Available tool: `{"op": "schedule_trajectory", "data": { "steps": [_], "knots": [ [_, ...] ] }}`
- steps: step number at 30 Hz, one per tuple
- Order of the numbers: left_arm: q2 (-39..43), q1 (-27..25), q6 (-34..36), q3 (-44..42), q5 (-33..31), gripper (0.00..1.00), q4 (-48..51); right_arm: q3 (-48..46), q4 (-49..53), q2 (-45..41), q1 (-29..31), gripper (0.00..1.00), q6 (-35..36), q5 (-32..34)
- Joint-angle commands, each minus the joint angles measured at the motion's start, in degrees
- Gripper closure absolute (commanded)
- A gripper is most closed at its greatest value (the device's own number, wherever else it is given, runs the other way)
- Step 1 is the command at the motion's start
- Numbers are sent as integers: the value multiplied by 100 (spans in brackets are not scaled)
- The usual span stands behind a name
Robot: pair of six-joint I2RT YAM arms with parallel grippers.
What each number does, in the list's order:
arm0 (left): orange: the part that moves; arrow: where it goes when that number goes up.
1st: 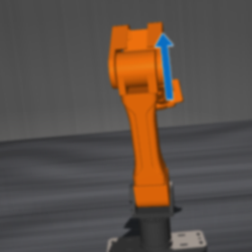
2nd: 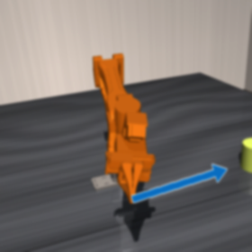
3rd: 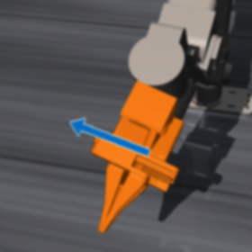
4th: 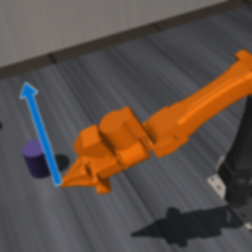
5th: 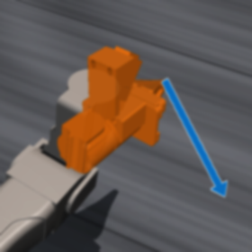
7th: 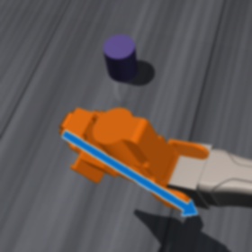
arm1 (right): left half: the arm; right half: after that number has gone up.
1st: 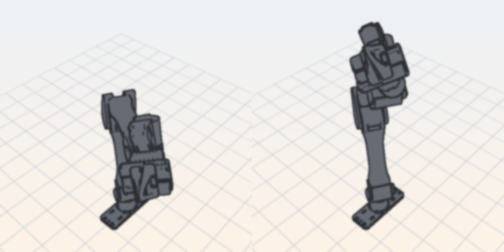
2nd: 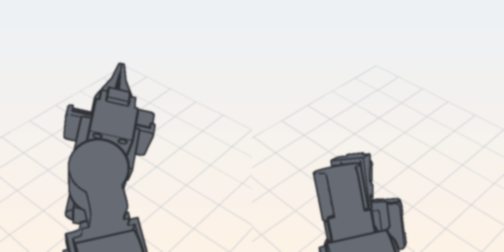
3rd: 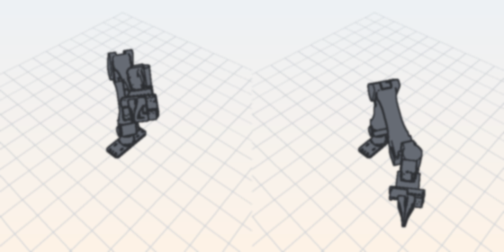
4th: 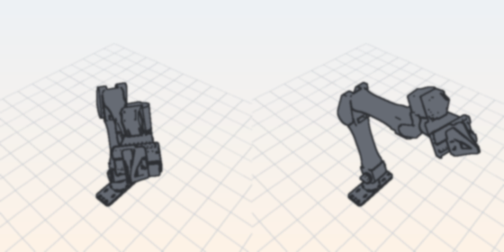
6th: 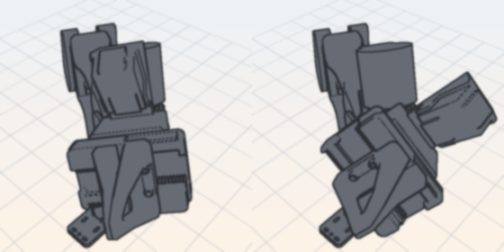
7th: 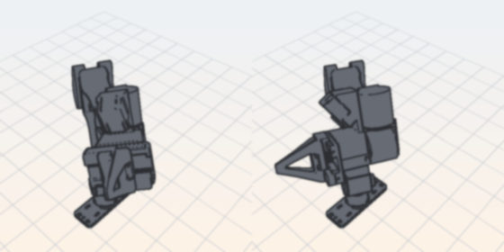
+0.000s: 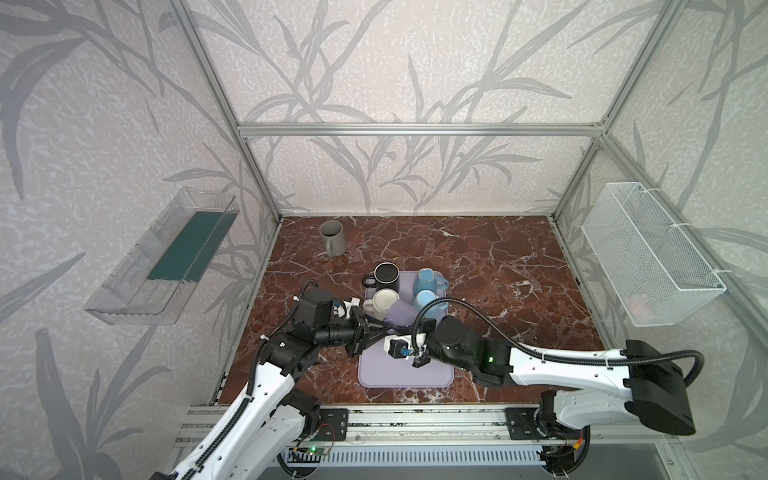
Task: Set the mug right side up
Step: 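Rotate the lavender mug upright with the left gripper while the right gripper holds it, then hold the upright lavender mug above the tray with both grippers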
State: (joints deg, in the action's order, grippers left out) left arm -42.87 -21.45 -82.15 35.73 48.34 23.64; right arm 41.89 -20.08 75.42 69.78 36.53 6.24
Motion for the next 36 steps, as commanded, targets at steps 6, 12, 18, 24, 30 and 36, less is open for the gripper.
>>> {"op": "schedule_trajectory", "data": {
  "steps": [6,12,18,24,30,36],
  "knots": [
    [45,171,110,-66,-887,81,132,120,-280,-272,128,100,194,-97],
    [-130,246,565,77,-881,72,211,65,-207,-404,125,100,186,-229],
    [-347,264,768,352,-744,70,241,98,-137,-390,128,100,231,-122],
    [-364,269,742,437,-397,69,154,144,-281,-189,132,100,313,196],
    [-391,261,1020,566,-264,68,550,227,-337,-58,112,100,354,343],
    [-458,268,1114,587,-216,68,682,232,-476,-18,69,100,359,386]
  ]
}}
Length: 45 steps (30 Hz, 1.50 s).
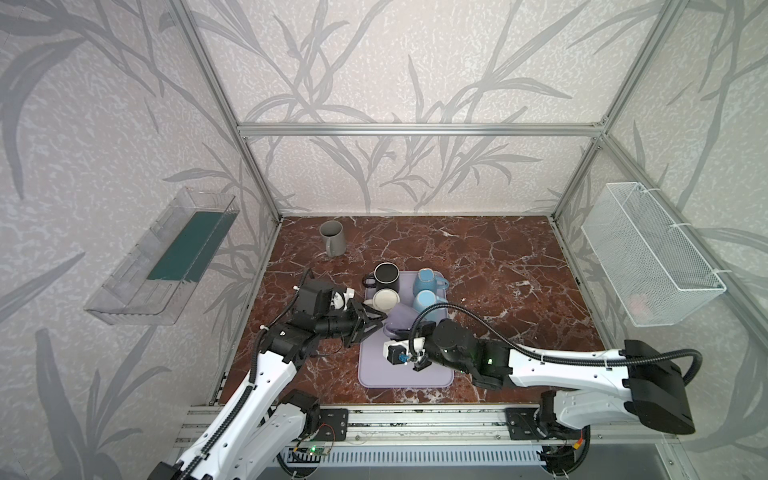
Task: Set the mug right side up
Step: 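Hold the upright lavender mug above the tray with both grippers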
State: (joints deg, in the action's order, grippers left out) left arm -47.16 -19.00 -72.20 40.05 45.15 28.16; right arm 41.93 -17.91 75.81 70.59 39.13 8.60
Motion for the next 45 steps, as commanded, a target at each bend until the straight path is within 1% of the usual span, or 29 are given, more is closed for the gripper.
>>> {"op": "schedule_trajectory", "data": {
  "steps": [1,6,12,22,31,42,45],
  "knots": [
    [-30,25,128,149,116,68,238,243,-697,-51,-35,100,103,159],
    [-78,26,129,120,140,68,247,342,-697,8,-87,100,143,152],
    [-81,26,-6,75,231,68,28,392,-773,122,-113,100,151,88],
    [-76,23,-100,-18,279,74,-101,403,-953,188,-127,100,129,-73],
    [-118,24,-110,-15,285,76,-157,403,-942,206,-126,100,134,-218],
    [-116,23,-170,-24,293,77,-268,461,-907,300,-143,100,61,-403],
    [-117,20,-213,-51,302,79,-337,472,-912,337,-144,100,35,-419]
  ]
}}
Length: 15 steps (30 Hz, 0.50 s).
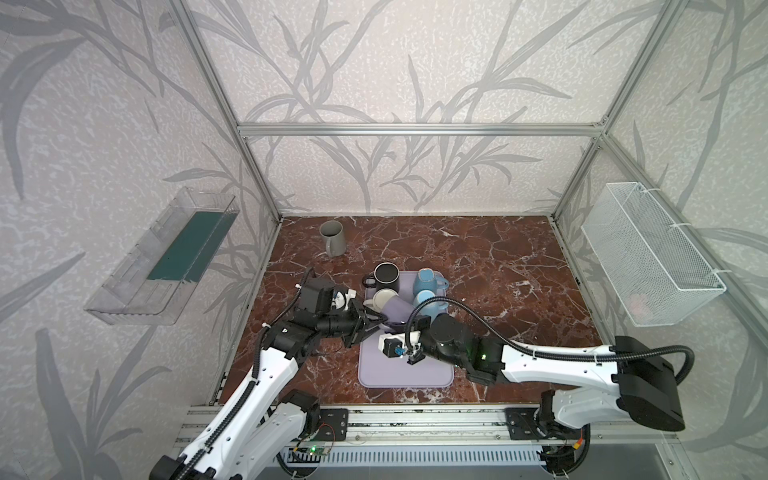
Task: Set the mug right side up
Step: 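Hold the upright lavender mug above the tray with both grippers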
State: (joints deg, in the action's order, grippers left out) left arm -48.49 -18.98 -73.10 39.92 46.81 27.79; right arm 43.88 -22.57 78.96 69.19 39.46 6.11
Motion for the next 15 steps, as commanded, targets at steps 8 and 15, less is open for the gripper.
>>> {"op": "schedule_trajectory", "data": {
  "steps": [8,15],
  "knots": [
    [33,19,-135,-40,110,96,-346,253,-442,58,-3,100,-35,-155],
    [102,22,-134,-12,39,100,-361,287,-459,106,8,100,-138,10]
  ]
}}
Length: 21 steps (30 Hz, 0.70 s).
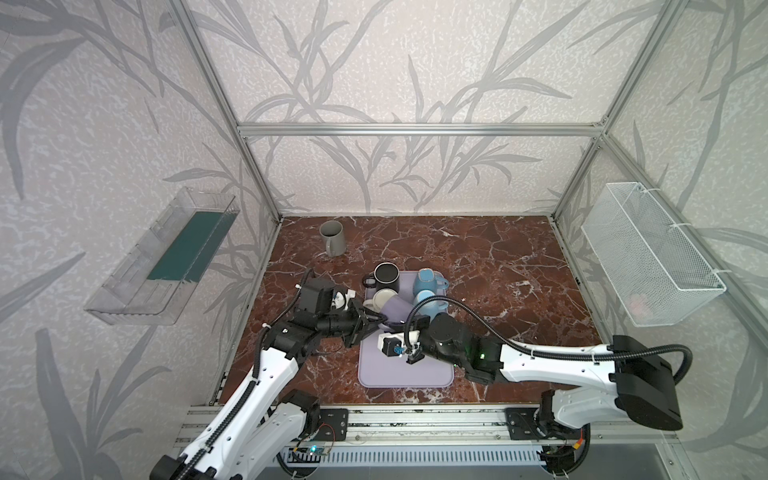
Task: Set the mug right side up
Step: 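Hold the upright lavender mug above the tray with both grippers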
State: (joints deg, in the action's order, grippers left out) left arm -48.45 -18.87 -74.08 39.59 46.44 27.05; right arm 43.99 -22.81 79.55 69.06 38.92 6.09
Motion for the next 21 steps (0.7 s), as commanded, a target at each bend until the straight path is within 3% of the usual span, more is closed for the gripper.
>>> {"op": "schedule_trajectory", "data": {
  "steps": [1,7,13,21],
  "knots": [
    [105,15,-32,29,70,100,-296,293,-436,60,15,100,-95,49],
    [158,15,157,104,-134,100,-18,251,-418,20,26,79,-174,61],
    [204,15,149,126,-283,100,-11,131,-374,-138,16,70,-267,-4],
    [235,33,478,333,-490,100,417,7,-245,-519,14,68,-366,-21]
  ]
}}
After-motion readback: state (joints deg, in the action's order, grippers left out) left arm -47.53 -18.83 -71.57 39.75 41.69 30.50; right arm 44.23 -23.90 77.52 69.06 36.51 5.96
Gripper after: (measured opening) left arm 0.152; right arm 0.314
